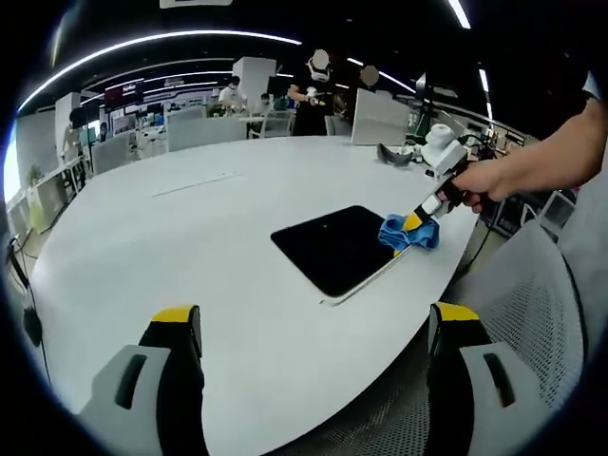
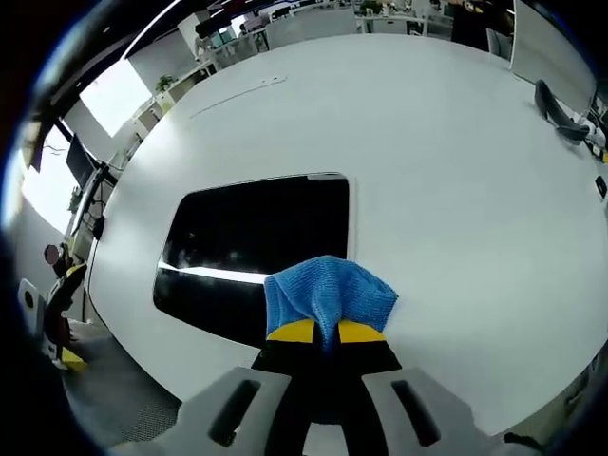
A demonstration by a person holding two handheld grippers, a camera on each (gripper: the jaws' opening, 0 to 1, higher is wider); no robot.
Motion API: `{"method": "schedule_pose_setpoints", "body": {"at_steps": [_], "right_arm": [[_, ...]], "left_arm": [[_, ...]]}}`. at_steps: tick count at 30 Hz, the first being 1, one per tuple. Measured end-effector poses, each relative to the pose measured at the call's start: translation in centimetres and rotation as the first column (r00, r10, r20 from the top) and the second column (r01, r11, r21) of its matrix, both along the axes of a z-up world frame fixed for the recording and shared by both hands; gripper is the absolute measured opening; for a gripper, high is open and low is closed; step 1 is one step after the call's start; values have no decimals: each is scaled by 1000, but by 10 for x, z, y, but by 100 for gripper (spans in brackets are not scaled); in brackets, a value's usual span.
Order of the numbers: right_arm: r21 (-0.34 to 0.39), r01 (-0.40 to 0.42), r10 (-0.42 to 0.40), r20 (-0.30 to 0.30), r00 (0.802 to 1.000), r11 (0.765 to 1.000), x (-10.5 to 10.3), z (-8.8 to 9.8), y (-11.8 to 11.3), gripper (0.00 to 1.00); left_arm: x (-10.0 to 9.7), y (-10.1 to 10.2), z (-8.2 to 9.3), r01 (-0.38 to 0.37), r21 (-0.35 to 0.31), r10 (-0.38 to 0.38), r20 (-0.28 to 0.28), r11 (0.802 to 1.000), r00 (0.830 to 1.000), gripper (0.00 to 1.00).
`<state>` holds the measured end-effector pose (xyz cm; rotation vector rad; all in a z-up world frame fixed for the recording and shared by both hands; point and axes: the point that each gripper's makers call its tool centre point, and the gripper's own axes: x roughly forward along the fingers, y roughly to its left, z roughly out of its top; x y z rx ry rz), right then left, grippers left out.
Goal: Wipe the mirror surface with the cleaning cloth until all visible marks leave the cleaned area.
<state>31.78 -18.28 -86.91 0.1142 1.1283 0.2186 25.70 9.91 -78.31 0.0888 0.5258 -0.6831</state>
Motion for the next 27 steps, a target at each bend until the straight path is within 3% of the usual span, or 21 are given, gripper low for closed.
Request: {"method": "schedule_pose_setpoints", "body": {"at_steps": [27], "right_arm": [[19,24,-23,-22,999,1000,-1,0,7,0]], "left_arm": [[0,-1,-2,-1,8,1,-4,1000,1000,99]]}}
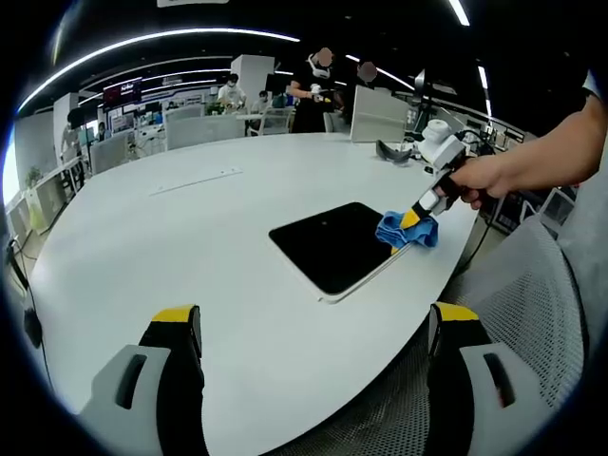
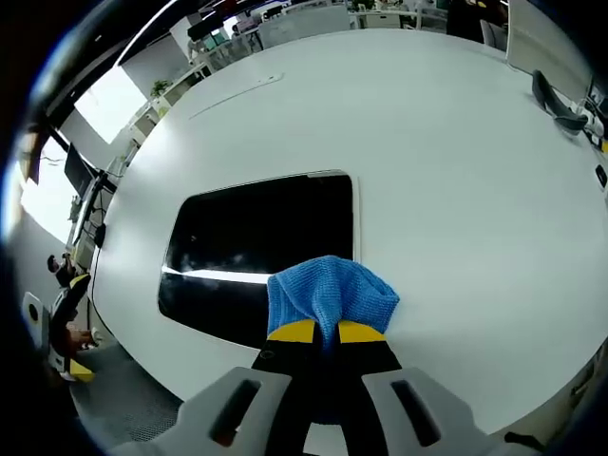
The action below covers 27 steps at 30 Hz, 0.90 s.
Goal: Wipe the mirror surface with the cleaning cloth until all visible marks leave the cleaned area.
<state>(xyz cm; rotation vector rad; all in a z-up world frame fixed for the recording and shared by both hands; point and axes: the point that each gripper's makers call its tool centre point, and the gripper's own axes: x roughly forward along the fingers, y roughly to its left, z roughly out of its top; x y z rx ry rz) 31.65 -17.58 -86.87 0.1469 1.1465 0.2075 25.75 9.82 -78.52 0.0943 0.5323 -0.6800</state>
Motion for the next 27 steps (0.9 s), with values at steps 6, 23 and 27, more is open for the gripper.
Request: {"method": "schedule_pose_setpoints", "body": {"at_steps": [6,23,27], "right_arm": [[11,-5,5,-7,1000,1000,0,0,12,0],[39,-21,22,-20,1000,999,-2,0,47,0],[48,-26,27,-20,999,999,-2,0,57,0]], "left_arm": [[-1,0,-1,3,3,-3,-2,1000,1000,99],[-3,-1,-1,14,-1,-14,-9,1000,1000,99],[-2,-1,0,13,-3,-13,-7,1000,1000,99]]}}
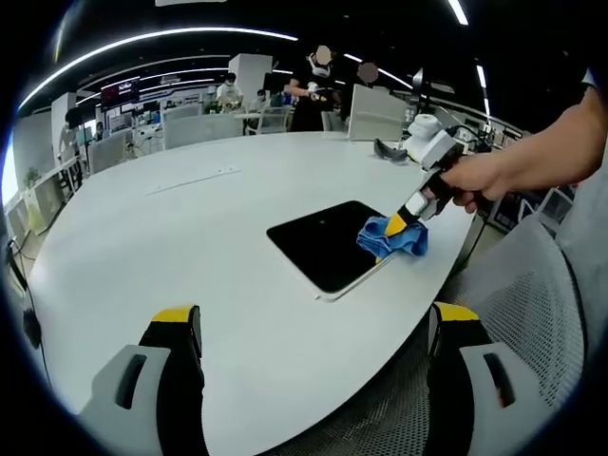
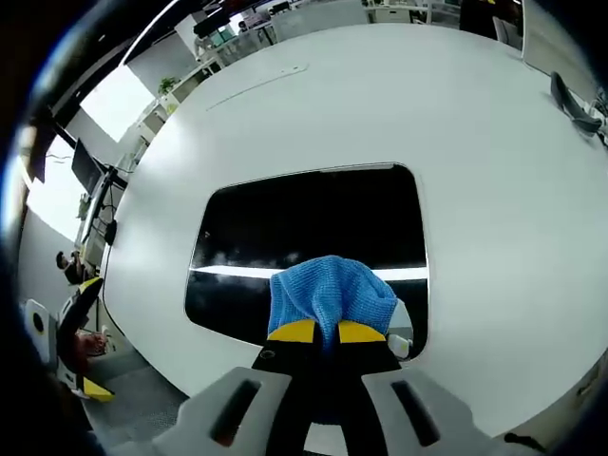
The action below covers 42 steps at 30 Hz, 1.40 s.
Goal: Wipe the mirror surface with the cleaning cloth until all visible marks leave the cleaned area.
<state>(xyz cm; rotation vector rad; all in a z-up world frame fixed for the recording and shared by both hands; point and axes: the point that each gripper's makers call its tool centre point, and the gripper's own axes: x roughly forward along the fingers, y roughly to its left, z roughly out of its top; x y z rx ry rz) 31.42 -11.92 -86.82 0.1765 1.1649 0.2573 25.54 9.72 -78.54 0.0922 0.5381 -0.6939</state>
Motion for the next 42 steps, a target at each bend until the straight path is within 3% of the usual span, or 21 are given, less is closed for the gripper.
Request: {"method": "schedule_pose_setpoints", "body": {"at_steps": [15,42], "right_arm": [[17,-16,16,-5,1000,1000,3,-1,24,0],[50,-88,88,-2,996,995,4,-1,89,0]], "left_arm": [[0,-1,-1,3,1,-3,-3,1000,1000,99],[0,0,-2,1,6,-1,-4,1000,1000,99]]}}
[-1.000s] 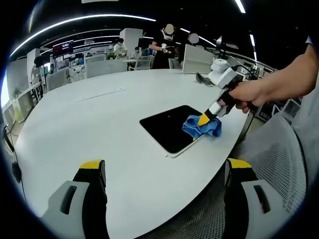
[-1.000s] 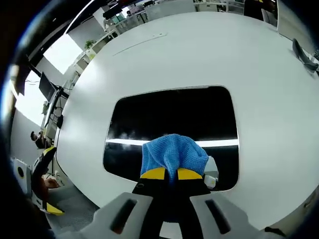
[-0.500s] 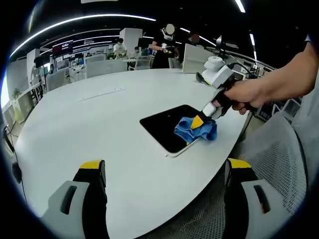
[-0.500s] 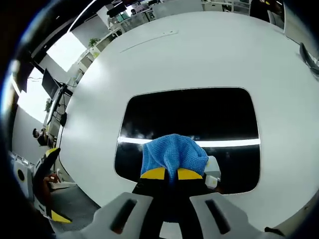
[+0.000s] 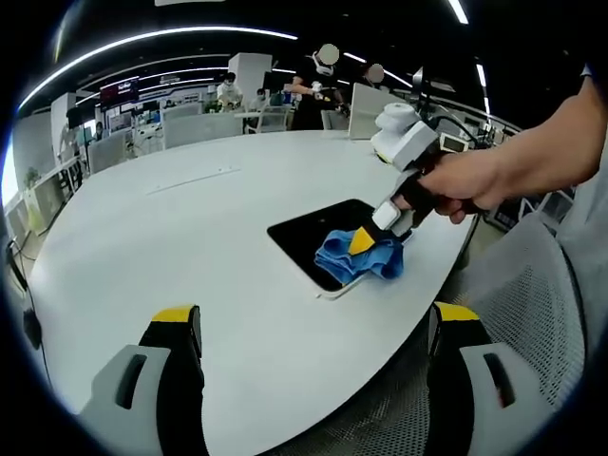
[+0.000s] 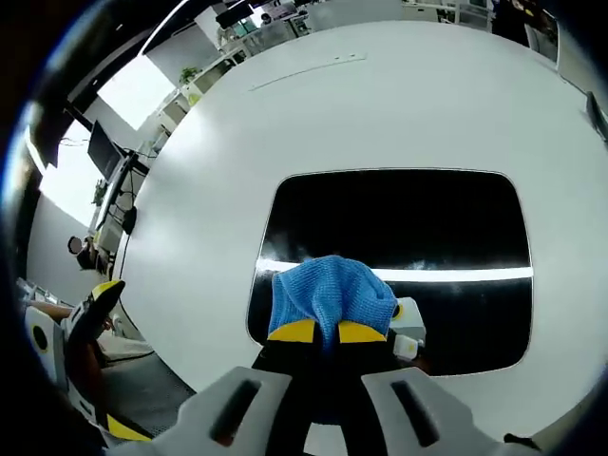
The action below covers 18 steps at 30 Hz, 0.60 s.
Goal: Wipe the mirror surface with the cleaning cloth until all visible marks leave the cleaned area.
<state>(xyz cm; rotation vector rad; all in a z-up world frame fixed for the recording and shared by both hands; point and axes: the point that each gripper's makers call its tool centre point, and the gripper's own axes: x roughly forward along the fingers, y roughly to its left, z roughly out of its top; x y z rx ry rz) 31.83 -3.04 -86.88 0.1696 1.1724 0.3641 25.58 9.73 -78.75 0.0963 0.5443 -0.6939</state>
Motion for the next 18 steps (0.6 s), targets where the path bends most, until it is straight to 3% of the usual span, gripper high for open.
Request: {"method": "schedule_pose_setpoints", "body": {"at_steps": [18], "right_arm": [[2,-60,60,-2,998,998,-3,0,29,0]], "left_arm": [[0,0,1,3,-3,-3,3,1000,1000,99]]}}
